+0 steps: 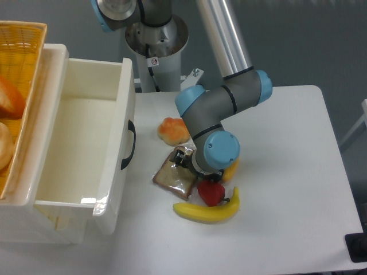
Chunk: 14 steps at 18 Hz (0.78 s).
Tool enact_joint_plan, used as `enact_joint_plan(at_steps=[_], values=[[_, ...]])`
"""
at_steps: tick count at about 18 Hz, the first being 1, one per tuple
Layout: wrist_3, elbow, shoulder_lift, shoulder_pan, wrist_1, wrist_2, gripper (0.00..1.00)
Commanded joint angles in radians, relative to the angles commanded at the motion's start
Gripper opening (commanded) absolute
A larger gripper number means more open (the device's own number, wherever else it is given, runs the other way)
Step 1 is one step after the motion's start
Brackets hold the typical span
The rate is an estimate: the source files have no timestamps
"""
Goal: Pick up the toast
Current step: 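Close the gripper on the toast bag edge and tilt it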
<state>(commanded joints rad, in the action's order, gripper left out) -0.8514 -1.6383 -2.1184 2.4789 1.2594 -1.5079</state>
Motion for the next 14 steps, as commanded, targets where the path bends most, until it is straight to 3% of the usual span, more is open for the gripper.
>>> enact_joint_plan(at_steps=[7, 11, 14], values=[[0.0, -0.002, -0.002, -0.005, -0.002, 0.0, 0.97], [0.0, -0.002, 0.0, -0.006, 0.0, 0.0, 0.76], [0.0, -0.002, 0.0, -0.006, 0.0, 0.0, 0.69]])
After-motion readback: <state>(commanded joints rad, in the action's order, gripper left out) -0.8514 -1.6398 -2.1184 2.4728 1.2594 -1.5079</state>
